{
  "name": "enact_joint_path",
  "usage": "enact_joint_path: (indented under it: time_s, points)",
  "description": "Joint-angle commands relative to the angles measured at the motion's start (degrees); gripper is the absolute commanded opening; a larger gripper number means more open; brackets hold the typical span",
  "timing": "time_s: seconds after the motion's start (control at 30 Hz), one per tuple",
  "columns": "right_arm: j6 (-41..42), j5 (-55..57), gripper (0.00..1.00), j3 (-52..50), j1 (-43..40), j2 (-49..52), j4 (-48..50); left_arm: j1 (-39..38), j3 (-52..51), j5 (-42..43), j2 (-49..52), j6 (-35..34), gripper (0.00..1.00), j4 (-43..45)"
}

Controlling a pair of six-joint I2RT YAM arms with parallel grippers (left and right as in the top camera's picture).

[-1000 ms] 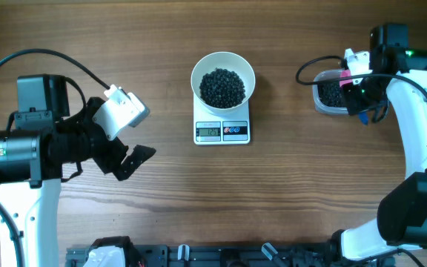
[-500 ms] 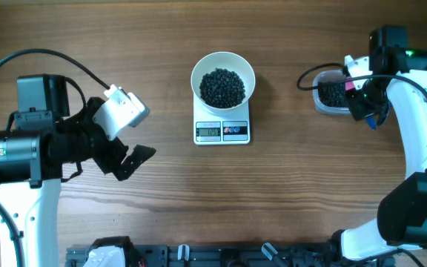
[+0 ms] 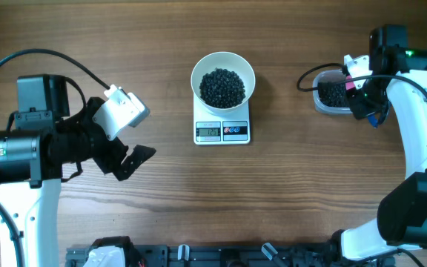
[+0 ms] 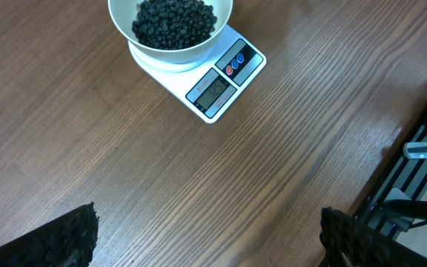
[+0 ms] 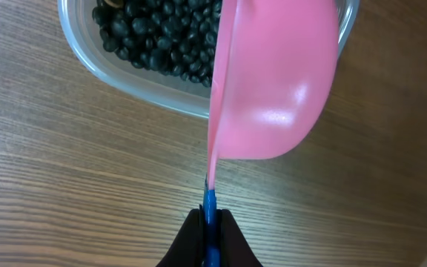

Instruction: Scoop item into bowl and weigh 150g on scale

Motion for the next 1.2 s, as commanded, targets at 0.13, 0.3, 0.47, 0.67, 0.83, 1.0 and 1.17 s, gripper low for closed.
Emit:
enact_joint_path:
  time_s: [0.13,0.3,0.47,0.67,0.83,1.0,1.17]
  points:
    - [-1.53,0.11,0.04,0.09,-1.05,0.66,1.95,-0.22,-0.26,-0.11,0.15,-0.55,1.00,-0.02]
    - [-3.69,-3.17,0.04,0.09,-1.68,0.66,3.17,-0.22,-0.26,-0.11,0.15,-0.55,1.00,-0.02]
    - [-4.61,-4.50,0.04,0.09,-1.68,0.66,3.26,-0.22,-0.26,-0.11,0.15,-0.57,1.00,-0.02]
    - [-6.58,-4.48,0.04,0.09,-1.68,2.23,5.42,-0.22,-0.26,-0.11,0.15,-0.55,1.00,-0.02]
    - [-5.81,-4.98,0.04,0.09,-1.68,3.58,4.72,-0.22,-0.26,-0.11,0.15,-0.55,1.00,-0.02]
    - [-5.75,-6.36,0.04,0.09,-1.68,3.58,3.56,-0.22,-0.26,-0.11,0.15,-0.55,1.00,-0.02]
    - [-4.33,-4.17,0.04,0.09,-1.68,3.58,2.82,-0.22,-0.26,-0.11,0.15,-0.55,1.00,-0.02]
